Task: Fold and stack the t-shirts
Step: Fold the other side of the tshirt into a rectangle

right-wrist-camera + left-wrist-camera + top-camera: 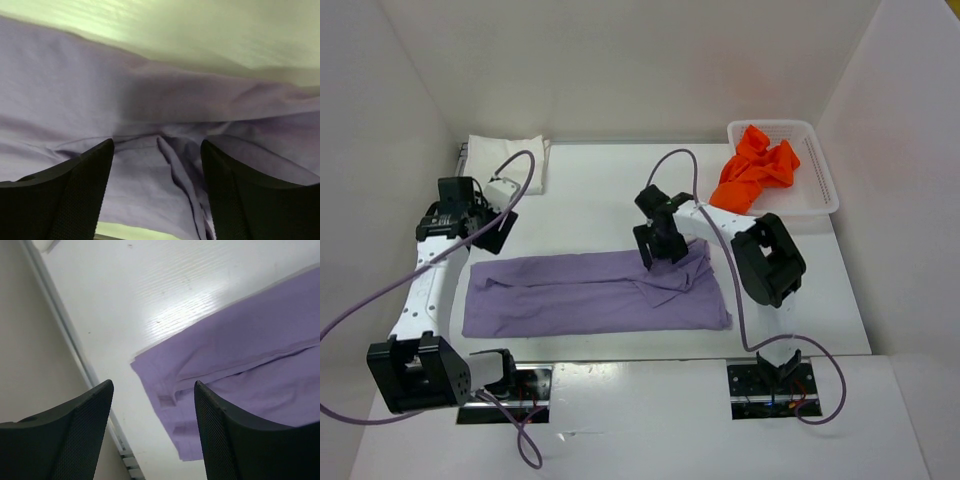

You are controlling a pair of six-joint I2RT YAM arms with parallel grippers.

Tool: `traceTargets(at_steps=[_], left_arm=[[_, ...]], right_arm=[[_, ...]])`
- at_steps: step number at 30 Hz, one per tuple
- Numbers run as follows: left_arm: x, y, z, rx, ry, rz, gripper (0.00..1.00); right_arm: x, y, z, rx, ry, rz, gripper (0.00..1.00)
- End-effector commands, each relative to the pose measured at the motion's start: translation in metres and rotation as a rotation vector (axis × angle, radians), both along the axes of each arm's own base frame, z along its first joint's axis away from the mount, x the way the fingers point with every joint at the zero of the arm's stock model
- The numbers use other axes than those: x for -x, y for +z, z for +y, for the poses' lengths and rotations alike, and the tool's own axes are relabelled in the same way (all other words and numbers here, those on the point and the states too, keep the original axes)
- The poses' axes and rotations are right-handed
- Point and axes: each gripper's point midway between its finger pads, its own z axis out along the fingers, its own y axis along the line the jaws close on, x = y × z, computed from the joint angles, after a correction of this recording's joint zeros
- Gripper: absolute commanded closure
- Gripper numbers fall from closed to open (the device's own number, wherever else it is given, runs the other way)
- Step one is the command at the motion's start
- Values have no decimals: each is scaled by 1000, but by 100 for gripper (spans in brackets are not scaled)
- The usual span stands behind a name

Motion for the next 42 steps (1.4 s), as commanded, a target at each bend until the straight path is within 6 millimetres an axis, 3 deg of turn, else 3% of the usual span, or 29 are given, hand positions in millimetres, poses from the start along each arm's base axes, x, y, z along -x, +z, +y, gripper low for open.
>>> traceTargets(at_steps=[1,3,4,7,9,11,14,18,22,26,30,31,33,35,36,37,39,42], left_arm=[[-2,-5,-17,79,-15,8,27],[1,-13,-16,74,-9,24,27],[1,-13,-16,74,-9,24,27],[1,-16,-16,80,-2,24,26],[0,-16,-19,80,-11,24,26],[0,-16,-19,80,-11,24,26],[-2,-15,-20,72,-14,25,26],[-10,-11,-20,57,-26,16,26],[-12,-8,-26,56,-44,8,26],[-12,-6,-32,56,-63,11,26],[-13,-3,-48,56,-126,12,26],[-14,-6,-48,57,-126,21,23],[-14,-6,-57,63,-143,22,23],[-17,-2,-60,75,-137,3,23],[-17,-2,-60,75,-137,3,23],[-17,-2,-61,81,-130,3,23],[-16,5,-62,86,-137,-20,23],[-8,0,-61,80,-130,-11,23]], right_arm=[[3,3,9,-54,23,-10,26],[14,2,9,-86,9,10,34],[15,12,11,-115,14,-10,38],[37,18,16,-180,17,36,54],[54,10,16,-209,7,100,65],[64,18,19,-212,15,85,65],[74,31,23,-195,25,30,54],[87,47,35,-226,54,20,53],[126,27,34,-222,91,129,59],[151,22,35,-181,122,144,59],[139,53,27,-186,78,36,59],[122,65,25,-166,25,-46,52],[102,82,28,-157,-12,-130,50],[76,78,12,-72,-102,-178,49],[67,80,14,-50,-122,-196,49],[65,60,2,50,-136,-163,49],[53,45,-7,167,-159,-172,48],[52,36,-14,232,-160,-168,45]])
